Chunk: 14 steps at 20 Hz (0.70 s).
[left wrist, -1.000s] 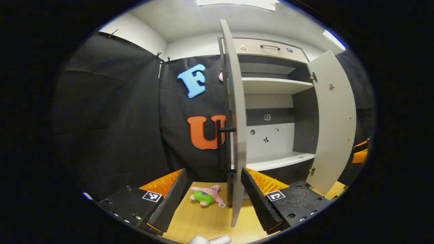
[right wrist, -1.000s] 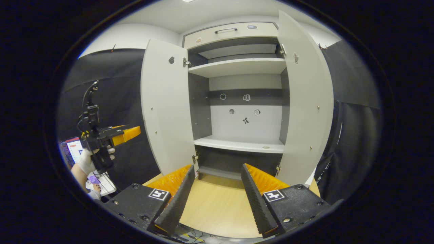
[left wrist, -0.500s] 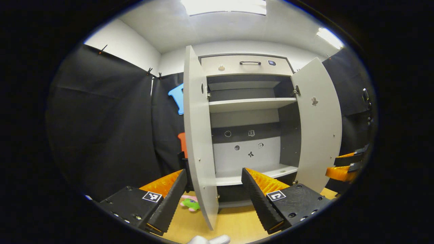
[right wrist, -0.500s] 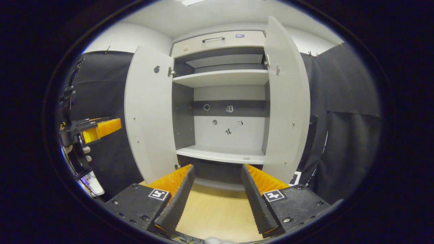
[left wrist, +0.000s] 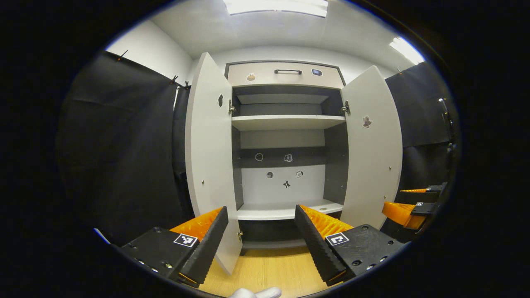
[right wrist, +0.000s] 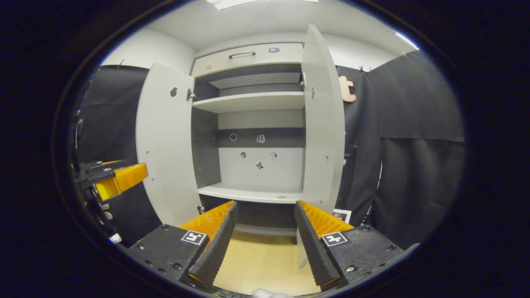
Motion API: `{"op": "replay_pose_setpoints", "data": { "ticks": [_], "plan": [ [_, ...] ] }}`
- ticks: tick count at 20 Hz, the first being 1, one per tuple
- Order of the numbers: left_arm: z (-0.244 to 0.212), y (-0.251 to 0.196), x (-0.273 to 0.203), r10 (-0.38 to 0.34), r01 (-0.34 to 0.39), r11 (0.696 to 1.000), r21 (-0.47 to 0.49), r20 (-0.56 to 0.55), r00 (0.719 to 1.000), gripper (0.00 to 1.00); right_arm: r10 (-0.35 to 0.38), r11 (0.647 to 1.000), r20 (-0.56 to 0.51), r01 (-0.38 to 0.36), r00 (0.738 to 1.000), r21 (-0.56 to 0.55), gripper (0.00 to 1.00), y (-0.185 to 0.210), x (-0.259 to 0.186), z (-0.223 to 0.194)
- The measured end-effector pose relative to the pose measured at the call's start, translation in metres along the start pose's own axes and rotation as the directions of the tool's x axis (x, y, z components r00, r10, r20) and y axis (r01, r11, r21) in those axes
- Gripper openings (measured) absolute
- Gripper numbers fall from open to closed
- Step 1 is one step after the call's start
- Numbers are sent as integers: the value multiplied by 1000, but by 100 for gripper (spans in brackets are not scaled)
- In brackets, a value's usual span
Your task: Open the right door of the double-door shoe cabinet with the right hand, and open the left door with the left hand.
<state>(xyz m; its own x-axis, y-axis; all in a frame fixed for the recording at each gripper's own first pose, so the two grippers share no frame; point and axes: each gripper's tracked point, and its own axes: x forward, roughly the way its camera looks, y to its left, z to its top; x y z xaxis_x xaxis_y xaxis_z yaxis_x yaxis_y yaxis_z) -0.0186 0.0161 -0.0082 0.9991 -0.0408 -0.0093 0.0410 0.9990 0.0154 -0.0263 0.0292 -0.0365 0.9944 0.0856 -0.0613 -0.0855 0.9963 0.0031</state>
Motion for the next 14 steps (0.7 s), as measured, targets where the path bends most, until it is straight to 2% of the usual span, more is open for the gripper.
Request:
{"op": "replay_pose_setpoints", "data": {
  "ticks": [2, 3, 4, 8, 14],
  "plan": [
    [-10, -5, -2, -9, 9, 1000, -7, -18, 1000, 96, -15, 1000, 5, 15, 1000, 10, 86, -3, -3, 0],
    [-13, -6, -3, -12, 12, 1000, -6, -25, 1000, 96, -22, 1000, 4, 22, 1000, 13, 89, -5, -4, -1],
    [-15, -6, -5, -9, 9, 1000, 0, -28, 1000, 96, -33, 999, 5, 33, 999, 17, 86, -6, -4, -1],
    [-19, -9, -8, -8, 9, 999, 36, -27, 1000, 96, -50, 998, 9, 50, 999, 27, 87, -10, -8, -2],
    [-19, -18, 0, -44, 44, 999, 11, -35, 998, 96, -66, 997, 6, 66, 998, 35, 86, -12, -5, -1]
  ]
}}
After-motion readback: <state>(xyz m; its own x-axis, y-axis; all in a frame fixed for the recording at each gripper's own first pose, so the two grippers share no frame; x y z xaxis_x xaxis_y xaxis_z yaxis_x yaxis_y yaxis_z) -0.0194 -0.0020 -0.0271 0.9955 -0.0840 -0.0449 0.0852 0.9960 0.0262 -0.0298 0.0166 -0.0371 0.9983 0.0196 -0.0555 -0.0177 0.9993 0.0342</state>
